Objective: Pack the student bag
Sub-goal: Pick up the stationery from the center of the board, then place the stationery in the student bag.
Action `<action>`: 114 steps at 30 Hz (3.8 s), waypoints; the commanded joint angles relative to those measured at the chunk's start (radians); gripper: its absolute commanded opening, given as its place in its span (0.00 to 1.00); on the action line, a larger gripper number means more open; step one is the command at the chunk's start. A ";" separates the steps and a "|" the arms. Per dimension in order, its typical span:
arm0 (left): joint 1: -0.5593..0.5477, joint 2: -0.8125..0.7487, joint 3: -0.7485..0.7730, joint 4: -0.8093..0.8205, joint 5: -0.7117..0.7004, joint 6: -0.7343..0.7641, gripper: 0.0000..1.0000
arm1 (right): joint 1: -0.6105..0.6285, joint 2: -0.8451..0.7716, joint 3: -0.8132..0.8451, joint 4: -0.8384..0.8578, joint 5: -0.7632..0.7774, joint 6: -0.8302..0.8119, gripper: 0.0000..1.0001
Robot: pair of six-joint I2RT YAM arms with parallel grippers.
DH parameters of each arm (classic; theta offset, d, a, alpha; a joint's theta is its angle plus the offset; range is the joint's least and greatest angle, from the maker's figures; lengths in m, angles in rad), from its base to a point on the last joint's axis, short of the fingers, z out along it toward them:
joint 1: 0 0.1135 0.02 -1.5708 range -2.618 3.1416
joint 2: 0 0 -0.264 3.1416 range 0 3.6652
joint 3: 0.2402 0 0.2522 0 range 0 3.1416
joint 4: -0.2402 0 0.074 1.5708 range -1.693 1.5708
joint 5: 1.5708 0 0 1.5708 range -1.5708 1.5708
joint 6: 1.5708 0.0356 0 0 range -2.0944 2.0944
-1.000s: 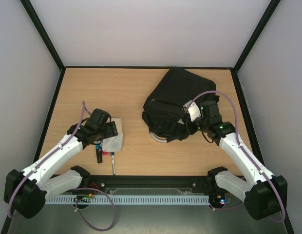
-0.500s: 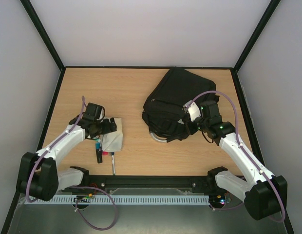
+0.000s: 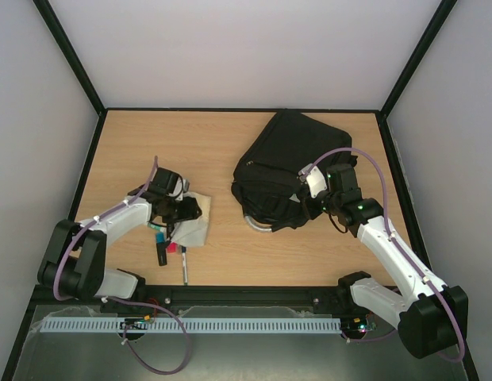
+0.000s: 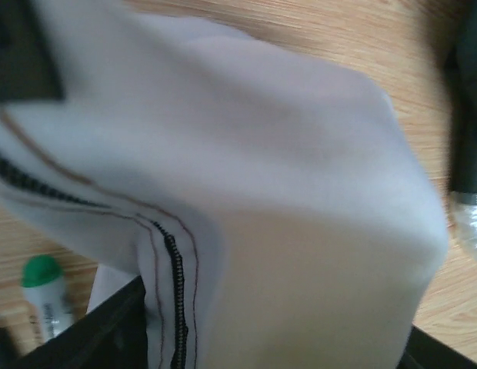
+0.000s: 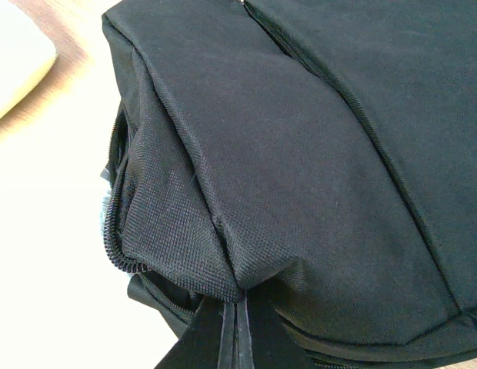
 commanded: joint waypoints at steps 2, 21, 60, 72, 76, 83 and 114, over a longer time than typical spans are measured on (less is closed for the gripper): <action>-0.040 0.008 0.034 -0.001 0.040 -0.003 0.45 | -0.003 -0.004 0.006 -0.005 -0.021 -0.008 0.01; -0.543 -0.119 0.292 0.024 -0.169 0.093 0.02 | -0.003 -0.023 0.116 -0.130 0.066 -0.068 0.01; -0.924 0.539 0.523 0.935 -1.069 1.469 0.02 | -0.003 -0.188 0.168 -0.342 -0.155 -0.114 0.01; -0.853 0.753 0.590 1.311 -1.067 1.862 0.02 | -0.003 -0.192 0.173 -0.359 -0.199 -0.111 0.01; -0.854 0.764 0.661 1.292 -1.080 1.883 0.03 | -0.003 -0.196 0.176 -0.362 -0.199 -0.110 0.01; -0.786 0.887 0.726 1.335 -1.006 1.830 0.06 | -0.003 -0.190 0.165 -0.357 -0.204 -0.101 0.01; -1.049 0.326 0.368 0.497 -0.984 0.732 0.72 | -0.008 -0.155 0.093 -0.233 0.025 -0.026 0.01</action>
